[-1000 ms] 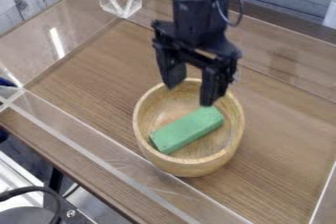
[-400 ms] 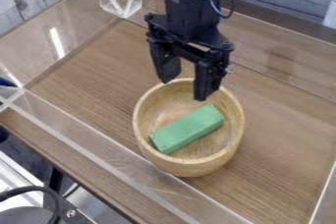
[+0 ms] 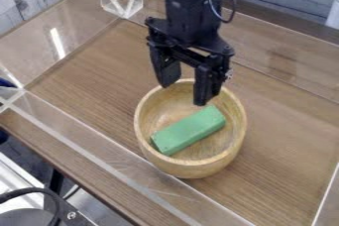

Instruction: Put the green block in the brown bowl

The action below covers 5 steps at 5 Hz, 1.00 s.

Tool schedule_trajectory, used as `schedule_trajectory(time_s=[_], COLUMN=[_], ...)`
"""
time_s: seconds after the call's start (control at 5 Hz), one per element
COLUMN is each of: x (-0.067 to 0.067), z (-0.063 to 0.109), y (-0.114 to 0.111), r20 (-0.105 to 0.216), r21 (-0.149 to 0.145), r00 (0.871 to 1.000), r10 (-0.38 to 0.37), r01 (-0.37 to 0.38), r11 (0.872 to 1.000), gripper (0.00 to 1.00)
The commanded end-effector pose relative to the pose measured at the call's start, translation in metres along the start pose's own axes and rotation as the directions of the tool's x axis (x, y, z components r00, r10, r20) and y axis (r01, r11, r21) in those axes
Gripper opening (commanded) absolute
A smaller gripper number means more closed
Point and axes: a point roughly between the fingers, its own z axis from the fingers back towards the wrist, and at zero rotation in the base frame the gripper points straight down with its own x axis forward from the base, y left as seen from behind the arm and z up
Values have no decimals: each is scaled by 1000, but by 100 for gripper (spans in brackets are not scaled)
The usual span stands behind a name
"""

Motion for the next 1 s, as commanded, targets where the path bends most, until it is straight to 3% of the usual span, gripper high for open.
schedule_trajectory(time_s=[0.0, 0.8], x=[2, 0], z=[6, 5], y=[3, 2], r20=[22, 14], r21=[5, 4], r00=[1000, 1000], r10=[7, 15], r01=[-7, -15], r11=[1000, 1000], gripper=[100, 100])
